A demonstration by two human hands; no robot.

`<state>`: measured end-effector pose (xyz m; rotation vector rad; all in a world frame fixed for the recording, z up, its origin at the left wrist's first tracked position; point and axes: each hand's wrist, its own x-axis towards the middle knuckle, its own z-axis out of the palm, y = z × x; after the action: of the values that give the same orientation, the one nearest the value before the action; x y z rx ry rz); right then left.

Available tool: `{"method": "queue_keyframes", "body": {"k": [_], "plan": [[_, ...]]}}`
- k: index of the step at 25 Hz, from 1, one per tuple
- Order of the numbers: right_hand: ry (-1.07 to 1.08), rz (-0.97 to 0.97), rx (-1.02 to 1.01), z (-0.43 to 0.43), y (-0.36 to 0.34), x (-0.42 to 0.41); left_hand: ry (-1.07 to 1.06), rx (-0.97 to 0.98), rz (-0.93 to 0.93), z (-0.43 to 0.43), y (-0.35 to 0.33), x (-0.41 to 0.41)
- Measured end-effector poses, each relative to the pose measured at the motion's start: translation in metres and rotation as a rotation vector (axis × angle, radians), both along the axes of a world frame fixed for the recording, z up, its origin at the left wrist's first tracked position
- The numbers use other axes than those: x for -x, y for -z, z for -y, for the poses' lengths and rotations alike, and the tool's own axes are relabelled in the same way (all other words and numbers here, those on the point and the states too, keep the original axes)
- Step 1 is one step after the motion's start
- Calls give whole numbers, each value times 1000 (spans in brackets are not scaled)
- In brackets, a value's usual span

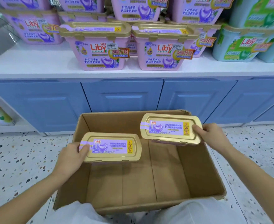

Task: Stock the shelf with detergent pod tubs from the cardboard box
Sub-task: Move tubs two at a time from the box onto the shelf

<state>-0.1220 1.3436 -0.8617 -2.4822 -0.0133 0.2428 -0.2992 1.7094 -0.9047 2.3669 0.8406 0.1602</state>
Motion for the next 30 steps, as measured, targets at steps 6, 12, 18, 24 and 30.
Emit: {"method": "queue_keyframes", "body": {"k": [6,12,18,24,30], "plan": [[-46,136,-3,-2,-101,-29,-38,-44,203,-34,-103,-17],[-47,275,-122,-20,-202,-53,-40,-90,378,-56,-213,-54],[-40,296,-368,-48,-288,-89,-55,131,593,-68,-297,-99],[-43,239,-358,-73,-320,-127,-88,134,577,-81,-340,-141],[-16,158,-213,-88,-310,-164,-133,215,503,-99,-328,-181]]}}
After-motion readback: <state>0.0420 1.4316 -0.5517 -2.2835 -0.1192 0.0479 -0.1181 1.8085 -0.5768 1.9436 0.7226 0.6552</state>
